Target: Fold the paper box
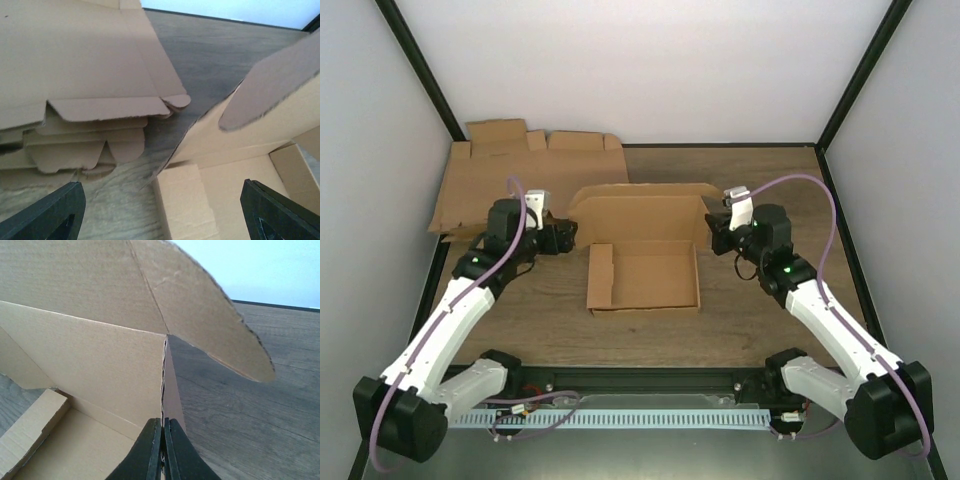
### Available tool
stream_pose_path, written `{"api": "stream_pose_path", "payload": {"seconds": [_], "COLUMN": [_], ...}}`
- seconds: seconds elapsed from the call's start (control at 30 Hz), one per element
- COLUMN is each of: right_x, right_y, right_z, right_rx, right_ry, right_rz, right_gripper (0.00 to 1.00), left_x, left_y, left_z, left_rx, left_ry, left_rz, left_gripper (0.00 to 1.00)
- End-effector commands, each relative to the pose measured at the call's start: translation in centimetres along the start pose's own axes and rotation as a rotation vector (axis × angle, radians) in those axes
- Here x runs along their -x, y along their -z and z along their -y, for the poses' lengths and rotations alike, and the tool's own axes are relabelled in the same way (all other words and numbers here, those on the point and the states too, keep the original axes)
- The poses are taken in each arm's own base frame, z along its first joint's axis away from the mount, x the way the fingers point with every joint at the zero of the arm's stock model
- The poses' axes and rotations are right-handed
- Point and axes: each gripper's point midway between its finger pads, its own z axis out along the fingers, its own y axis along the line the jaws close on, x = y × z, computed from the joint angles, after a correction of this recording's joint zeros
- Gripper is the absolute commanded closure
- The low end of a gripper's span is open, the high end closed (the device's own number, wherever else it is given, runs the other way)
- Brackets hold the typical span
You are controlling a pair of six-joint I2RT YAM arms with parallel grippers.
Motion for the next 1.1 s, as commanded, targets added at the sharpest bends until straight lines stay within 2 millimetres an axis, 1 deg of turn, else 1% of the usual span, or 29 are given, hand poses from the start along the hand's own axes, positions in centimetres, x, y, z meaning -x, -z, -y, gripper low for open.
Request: {"api": "stream_pose_path", "payload": {"seconds": [0.0, 0.03, 0.1, 0.2, 0.27, 0.3, 0.4, 0.47, 0.5, 0.6, 0.67, 0.77, 0.93, 1.03, 1.07], "right_x": [-0.2, 0.0, 0.0, 0.1, 0.3, 0.2, 0.4, 0.5, 0.6, 0.7, 0.5, 0.0, -0.9, -1.7, -1.9], "right_y": [-0.1, -0.1, -0.1, -0.3, -0.3, -0.4, -0.5, -0.6, -0.7, -1.0, -1.2, -1.7, -1.8, -1.6, -1.5], "right_z": [-0.5, -0.6, -0.6, -0.5, -0.5, -0.5, -0.7, -0.9, -1.1, -1.4, -1.2, -1.6, -2.6, -2.8, -3.0], "right_rx": [0.027, 0.03, 0.032, 0.028, 0.027, 0.027, 0.031, 0.02, 0.011, -0.032, -0.069, -0.087, -0.093, -0.099, -0.094], "right_ry": [-0.007, -0.004, -0.003, -0.015, -0.035, -0.047, -0.099, -0.131, -0.143, -0.179, -0.219, -0.259, -0.285, -0.31, -0.317], "right_rz": [-0.039, -0.036, -0.039, -0.043, -0.045, -0.05, -0.053, -0.061, -0.064, -0.072, -0.079, -0.09, -0.099, -0.113, -0.119], "right_gripper": [0.99, 0.99, 0.99, 0.99, 0.99, 0.99, 0.99, 0.99, 0.99, 0.99, 0.99, 0.99, 0.99, 0.99, 0.99], "left_x": [2.1, 2.3, 2.4, 1.8, 1.5, 1.4, 1.7, 2.1, 2.3, 2.5, 2.4, 1.5, 0.0, -1.6, -2.6], "left_y": [-0.8, -1.0, -1.7, -3.1, -3.8, -3.9, -3.6, -3.2, -3.1, -3.0, -3.2, -3.7, -4.2, -4.2, -4.3], "left_z": [2.0, 2.3, 2.7, 3.1, 3.4, 3.4, 3.5, 4.1, 4.4, 5.1, 5.6, 6.1, 5.5, 5.2, 5.0], "left_rx": [-0.146, -0.169, -0.196, -0.227, -0.244, -0.247, -0.237, -0.228, -0.221, -0.195, -0.2, -0.199, -0.177, -0.187, -0.193], "left_ry": [-0.035, -0.049, -0.063, -0.063, -0.053, -0.041, -0.012, 0.002, 0.004, 0.032, 0.068, 0.099, 0.111, 0.149, 0.168], "left_rz": [0.065, 0.07, 0.066, 0.016, -0.017, -0.026, -0.014, 0.001, 0.002, 0.005, 0.01, 0.003, -0.013, -0.027, -0.038], "left_gripper": [0.12, 0.13, 0.21, 0.4, 0.56, 0.63, 0.81, 0.89, 0.91, 0.93, 0.94, 0.95, 0.95, 0.95, 0.95]}}
